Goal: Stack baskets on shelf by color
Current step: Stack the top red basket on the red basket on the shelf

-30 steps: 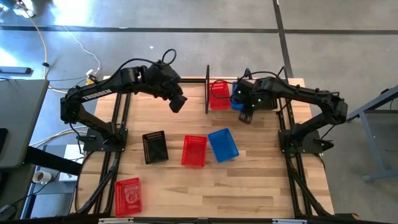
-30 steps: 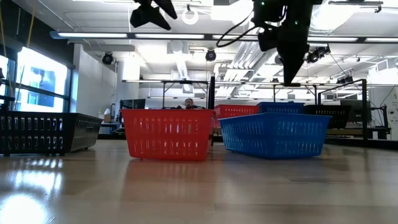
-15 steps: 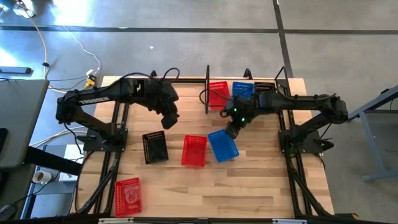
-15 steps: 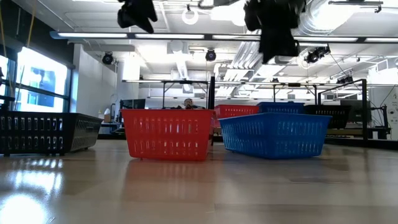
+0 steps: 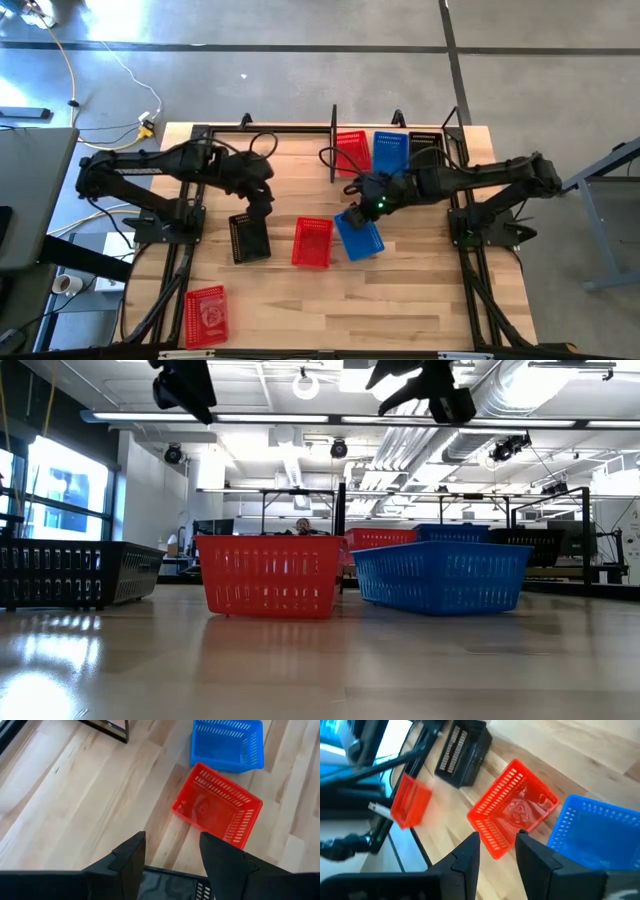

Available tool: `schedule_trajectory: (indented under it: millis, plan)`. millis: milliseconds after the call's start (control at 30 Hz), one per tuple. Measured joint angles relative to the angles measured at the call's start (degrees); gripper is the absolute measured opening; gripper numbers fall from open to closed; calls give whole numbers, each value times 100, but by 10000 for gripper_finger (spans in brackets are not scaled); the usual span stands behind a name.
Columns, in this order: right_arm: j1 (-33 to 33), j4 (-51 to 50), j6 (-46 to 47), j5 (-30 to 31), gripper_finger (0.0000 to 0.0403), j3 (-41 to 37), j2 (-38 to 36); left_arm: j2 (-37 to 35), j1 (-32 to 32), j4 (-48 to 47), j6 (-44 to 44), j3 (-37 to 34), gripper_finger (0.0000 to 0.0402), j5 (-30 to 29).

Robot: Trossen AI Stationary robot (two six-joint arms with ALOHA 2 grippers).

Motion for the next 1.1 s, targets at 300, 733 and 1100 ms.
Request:
schedule_trajectory:
  millis: [300,733,1100]
  plan:
    - [383,100,701,795,110,0,184,-51,-238,-19,-195,-8,177,-123]
    - [700,583,1200,606,110,2,1024,-45,-294,3,-559,-6,177,-240]
    - [973,588,1815,169,110,2,1664,-45,-294,6,-664,-6,177,-246]
